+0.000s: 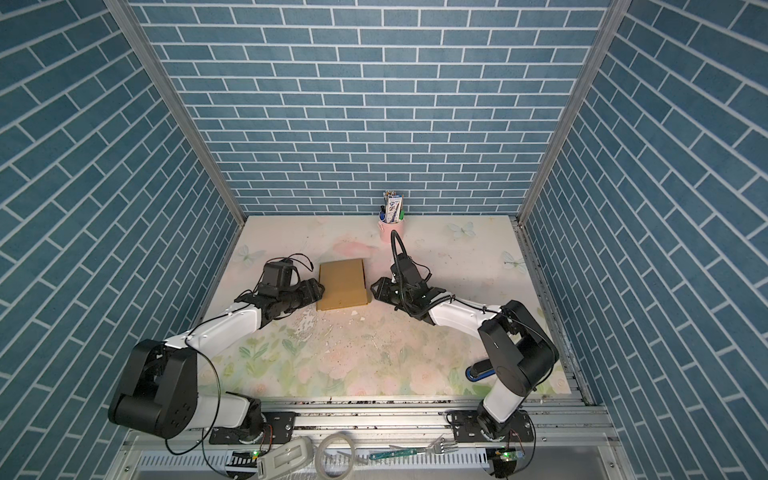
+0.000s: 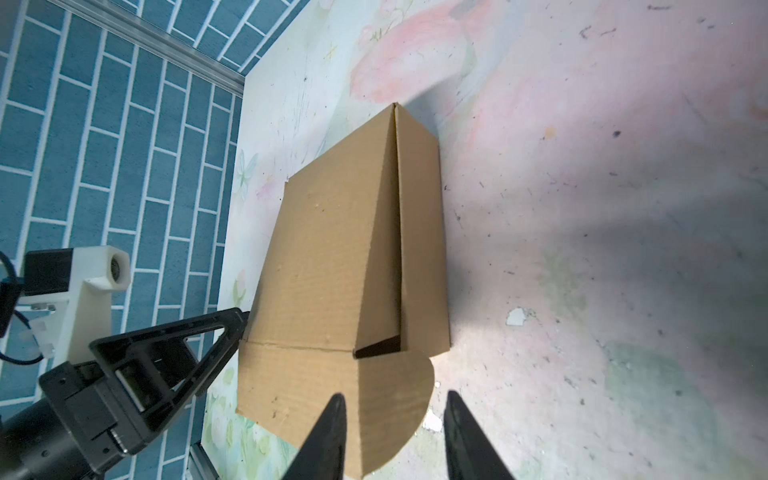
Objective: Fold the paper box
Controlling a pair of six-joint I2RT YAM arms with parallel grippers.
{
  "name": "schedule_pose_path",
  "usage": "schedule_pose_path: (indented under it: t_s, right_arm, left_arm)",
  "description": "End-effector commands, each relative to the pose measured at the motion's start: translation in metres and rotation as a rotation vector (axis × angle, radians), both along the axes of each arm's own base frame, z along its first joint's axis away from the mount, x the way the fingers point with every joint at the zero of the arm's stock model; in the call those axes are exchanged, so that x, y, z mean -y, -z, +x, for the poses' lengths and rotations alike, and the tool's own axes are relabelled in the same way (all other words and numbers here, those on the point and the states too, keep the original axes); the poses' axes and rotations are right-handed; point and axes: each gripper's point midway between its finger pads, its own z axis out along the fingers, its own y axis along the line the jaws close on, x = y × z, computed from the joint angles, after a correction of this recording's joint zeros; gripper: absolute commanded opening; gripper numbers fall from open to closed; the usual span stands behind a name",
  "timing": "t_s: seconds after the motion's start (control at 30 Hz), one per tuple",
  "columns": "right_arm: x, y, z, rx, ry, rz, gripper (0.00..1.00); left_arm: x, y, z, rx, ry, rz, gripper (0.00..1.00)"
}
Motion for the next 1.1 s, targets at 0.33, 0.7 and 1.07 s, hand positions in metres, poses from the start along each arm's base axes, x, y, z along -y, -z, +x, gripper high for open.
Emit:
schedule_pose_path:
  t_s: [0.33,0.7,1.07]
  right_arm:
    - [-0.034,0.02,-0.001,-0.024,-0.136,-0.02,0.45]
    - [-0.051,0.023,0.013,0.012,-0.162,0.008,0.48]
    - [-0.046,0.024,0.022,0.01,-0.129,0.016,0.47]
  left_arm:
    - [0.012,0.014,-0.007,-0.026,0.022,-0.089,0.74]
    - [0.026,0.017,0.022,-0.011,0.066,-0.112,0.74]
    - [0.058,0.013,0.046,0.0,0.131,-0.14,0.74]
